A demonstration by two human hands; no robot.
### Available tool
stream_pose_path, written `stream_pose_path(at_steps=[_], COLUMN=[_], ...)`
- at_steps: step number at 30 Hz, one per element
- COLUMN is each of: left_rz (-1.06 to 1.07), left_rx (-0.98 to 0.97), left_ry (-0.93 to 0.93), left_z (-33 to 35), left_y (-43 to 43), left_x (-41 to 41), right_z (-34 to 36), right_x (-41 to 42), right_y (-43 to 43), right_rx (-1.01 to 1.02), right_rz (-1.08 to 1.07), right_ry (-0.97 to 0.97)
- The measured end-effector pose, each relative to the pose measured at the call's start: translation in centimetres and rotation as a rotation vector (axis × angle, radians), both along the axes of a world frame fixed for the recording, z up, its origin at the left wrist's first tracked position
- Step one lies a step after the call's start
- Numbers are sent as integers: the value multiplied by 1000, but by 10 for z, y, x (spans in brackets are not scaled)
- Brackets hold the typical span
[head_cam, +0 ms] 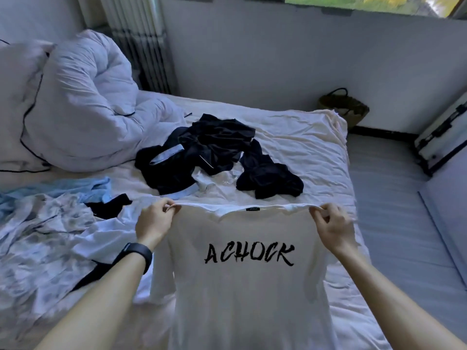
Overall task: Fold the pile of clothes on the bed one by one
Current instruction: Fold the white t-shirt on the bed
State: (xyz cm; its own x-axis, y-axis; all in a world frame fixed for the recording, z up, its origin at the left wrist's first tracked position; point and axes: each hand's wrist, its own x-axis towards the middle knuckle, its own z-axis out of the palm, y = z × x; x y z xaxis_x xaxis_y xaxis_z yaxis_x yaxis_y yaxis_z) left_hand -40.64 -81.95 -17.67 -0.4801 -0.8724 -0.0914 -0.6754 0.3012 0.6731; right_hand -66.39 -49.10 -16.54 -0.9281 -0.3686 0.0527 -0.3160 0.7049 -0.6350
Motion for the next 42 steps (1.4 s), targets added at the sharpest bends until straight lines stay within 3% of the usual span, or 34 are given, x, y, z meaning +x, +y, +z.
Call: stream_pose_path(at_steps=[6,9,13,17,19,22,27,29,32,35,39,42], left_rz=[-19,-31,-337,-660,-665,-462,-398,-337,-347,-599,-740,-763], left_rx=[12,-44,-379,-422,-399,-301,-375,-393,-453,-415,-189,-196], left_ry=[-102,-174,-439,-393,-443,-500,-469,-489,-331,-138,-202,-400], left_z=[-132,-193,-274,-321,-335,-350,-352,-358,-360,-358,-365,-384], left_y=[-53,-70,-66,-31,-33,-62,-92,-79,-21,78,194,218], left_x=[-109,-151,-176,-187,-197,-219,-240,-245,-242,-229,-219,-220], right_z=[-130,-190,-272,-331,-340,-341,-352,-355,-338,-314,-309,-317], right_x=[-84,-123,-137,-124,-126,-140,-174,-184,-163,-93,-3,18], right_y=[-66,-96,-109,-84,-85,-108,-137,-138,-118,-55,48,90], right_rx=[114,150,367,640,628,460,689,616,388,187,311,491], right_rz=[-103,-52,201,148,125,41,153,149,100,-15,-218,-129], right_ry=[-161,-209,-381,-253,-178,-72,-79,-140,-154,-13,-105,-224])
